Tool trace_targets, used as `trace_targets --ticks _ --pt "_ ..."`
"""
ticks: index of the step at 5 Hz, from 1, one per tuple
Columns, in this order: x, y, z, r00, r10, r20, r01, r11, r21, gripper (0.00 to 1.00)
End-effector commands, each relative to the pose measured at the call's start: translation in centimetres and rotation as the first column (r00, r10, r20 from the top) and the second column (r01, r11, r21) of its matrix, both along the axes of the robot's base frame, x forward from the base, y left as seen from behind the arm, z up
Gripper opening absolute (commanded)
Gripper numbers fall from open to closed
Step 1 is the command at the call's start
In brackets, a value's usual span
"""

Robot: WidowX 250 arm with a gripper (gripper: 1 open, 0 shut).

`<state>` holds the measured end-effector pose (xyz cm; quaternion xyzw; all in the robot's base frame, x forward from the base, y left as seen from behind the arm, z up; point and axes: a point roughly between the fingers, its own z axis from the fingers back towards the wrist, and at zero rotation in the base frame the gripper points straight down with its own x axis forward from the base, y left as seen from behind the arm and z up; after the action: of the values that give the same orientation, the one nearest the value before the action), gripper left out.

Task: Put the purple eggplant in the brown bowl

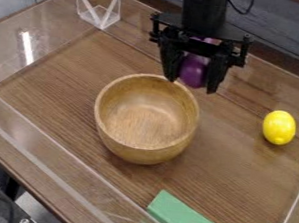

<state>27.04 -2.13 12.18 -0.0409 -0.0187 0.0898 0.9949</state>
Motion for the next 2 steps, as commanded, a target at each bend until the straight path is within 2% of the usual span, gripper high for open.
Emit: trace_targets --ticks 1,2 --pt "-0.53 0.00 1.32 0.998 -0.009 0.063 0.009 1.000 0.001 0.00" --pt "-1.15 -0.05 0.85 0.998 -0.012 0.058 0.012 1.000 0.004 0.00"
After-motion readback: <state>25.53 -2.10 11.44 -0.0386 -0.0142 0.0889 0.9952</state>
